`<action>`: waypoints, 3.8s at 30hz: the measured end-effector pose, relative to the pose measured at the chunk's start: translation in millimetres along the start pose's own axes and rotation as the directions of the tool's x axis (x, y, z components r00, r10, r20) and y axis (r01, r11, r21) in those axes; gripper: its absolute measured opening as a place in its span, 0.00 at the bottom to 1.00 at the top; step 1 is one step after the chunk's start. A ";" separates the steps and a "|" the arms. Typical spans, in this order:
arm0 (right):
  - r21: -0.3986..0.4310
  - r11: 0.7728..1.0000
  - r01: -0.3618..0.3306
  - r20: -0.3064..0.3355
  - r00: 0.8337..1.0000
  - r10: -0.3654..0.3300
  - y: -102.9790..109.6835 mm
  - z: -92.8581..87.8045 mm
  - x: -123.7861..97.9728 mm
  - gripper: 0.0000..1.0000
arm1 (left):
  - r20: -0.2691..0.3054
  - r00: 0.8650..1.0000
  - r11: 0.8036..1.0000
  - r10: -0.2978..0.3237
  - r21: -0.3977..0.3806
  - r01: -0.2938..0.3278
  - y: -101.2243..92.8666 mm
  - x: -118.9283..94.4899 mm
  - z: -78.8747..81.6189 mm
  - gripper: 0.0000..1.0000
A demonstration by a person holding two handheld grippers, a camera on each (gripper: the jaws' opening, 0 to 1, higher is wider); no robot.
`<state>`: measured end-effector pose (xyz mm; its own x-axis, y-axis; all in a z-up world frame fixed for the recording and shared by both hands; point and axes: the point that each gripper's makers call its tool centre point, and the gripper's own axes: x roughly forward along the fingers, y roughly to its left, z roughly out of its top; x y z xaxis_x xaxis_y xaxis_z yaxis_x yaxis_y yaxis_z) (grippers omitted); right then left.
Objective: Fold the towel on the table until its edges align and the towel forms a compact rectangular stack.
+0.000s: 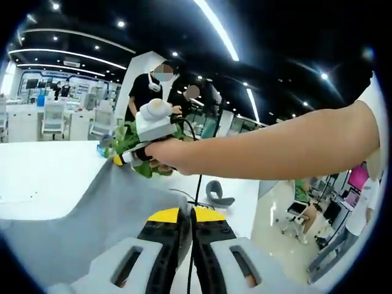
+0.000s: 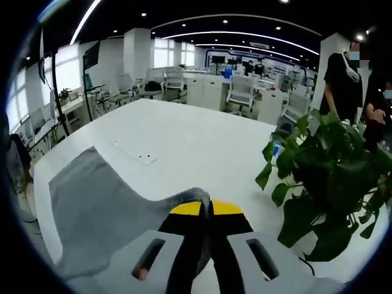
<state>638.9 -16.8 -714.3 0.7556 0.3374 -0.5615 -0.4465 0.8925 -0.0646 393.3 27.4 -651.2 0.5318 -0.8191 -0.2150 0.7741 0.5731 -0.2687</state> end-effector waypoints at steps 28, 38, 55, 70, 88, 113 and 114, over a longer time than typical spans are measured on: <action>-0.004 1.000 -0.026 0.028 0.999 0.026 103.8 80.3 12.5 0.01 | 0.070 0.992 0.987 0.107 0.112 -0.115 67.8 -134.6 30.7 0.06; -0.037 0.995 -0.091 0.056 0.994 0.093 165.4 114.8 32.5 0.01 | 0.131 0.981 0.981 0.141 0.114 -0.156 85.8 -182.1 41.3 0.06; -0.081 0.987 -0.139 0.077 0.986 0.145 244.5 143.8 59.1 0.01 | 0.136 0.966 0.963 0.218 0.132 -0.236 125.2 -241.4 23.3 0.06; -0.138 0.973 -0.186 0.061 0.979 0.196 298.5 151.9 83.8 0.01 | 0.140 0.949 0.947 0.282 0.117 -0.298 155.4 -274.1 2.4 0.06; -0.183 0.950 -0.252 0.014 0.966 0.259 337.2 146.9 133.6 0.01 | 0.098 0.919 0.917 0.383 0.081 -0.391 187.5 -306.3 -36.6 0.07; -0.190 0.940 -0.284 -0.050 0.959 0.279 389.3 122.0 168.2 0.01 | 0.024 0.890 0.885 0.456 0.095 -0.456 227.8 -333.7 -85.0 0.07; -0.193 0.939 -0.284 -0.052 0.959 0.279 391.4 120.9 169.0 0.01 | 0.018 0.888 0.883 0.459 0.100 -0.459 229.4 -334.4 -87.0 0.07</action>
<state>649.8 425.8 -734.7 0.5751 0.5567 -0.5994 -0.7261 0.6849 -0.0606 363.1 434.8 -722.6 0.8341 -0.4648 -0.2972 0.4740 0.8794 -0.0451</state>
